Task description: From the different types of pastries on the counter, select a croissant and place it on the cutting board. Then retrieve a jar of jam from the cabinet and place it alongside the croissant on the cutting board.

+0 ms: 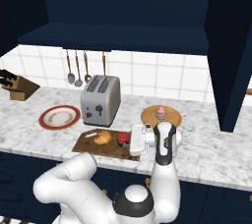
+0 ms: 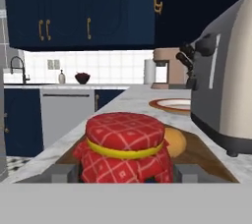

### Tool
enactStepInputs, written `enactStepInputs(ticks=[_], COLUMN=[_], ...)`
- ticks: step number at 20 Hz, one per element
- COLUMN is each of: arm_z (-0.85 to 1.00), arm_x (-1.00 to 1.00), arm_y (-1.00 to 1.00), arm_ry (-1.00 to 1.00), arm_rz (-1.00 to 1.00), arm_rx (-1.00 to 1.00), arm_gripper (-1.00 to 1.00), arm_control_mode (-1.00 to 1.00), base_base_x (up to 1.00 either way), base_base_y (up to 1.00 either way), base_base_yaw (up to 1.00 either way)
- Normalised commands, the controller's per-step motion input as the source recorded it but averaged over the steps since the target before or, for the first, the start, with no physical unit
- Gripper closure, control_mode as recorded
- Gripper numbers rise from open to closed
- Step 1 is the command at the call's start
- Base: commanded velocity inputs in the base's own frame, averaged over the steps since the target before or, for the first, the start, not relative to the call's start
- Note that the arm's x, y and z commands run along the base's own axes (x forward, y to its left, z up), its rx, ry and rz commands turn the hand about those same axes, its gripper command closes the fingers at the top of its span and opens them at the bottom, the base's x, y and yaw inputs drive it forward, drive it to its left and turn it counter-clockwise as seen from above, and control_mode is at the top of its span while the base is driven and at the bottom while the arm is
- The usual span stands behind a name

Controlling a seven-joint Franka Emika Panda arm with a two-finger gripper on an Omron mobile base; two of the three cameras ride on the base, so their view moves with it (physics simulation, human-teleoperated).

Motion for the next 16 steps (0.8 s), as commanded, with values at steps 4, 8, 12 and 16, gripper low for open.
enactStepInputs(ticks=[4, 8, 12, 16], arm_z=[0.07, 0.21, 0.51, 0.6], arm_x=[-0.04, 0.0, -0.13, -0.45], arm_y=[0.0, 0.0, 0.0, 0.02], arm_ry=[-0.03, -0.03, -0.05, -0.02], arm_rz=[-0.02, 0.0, -0.01, -0.02], arm_rx=[0.0, 0.0, 0.0, 0.0], arm_gripper=[-1.0, -1.0, -1.0, -1.0], arm_control_mode=[-1.0, -1.0, -1.0, -1.0], base_base_x=[0.0, 0.0, 0.0, 0.0], base_base_y=[0.0, 0.0, 0.0, 0.0], base_base_yaw=[0.0, 0.0, 0.0, 0.0])
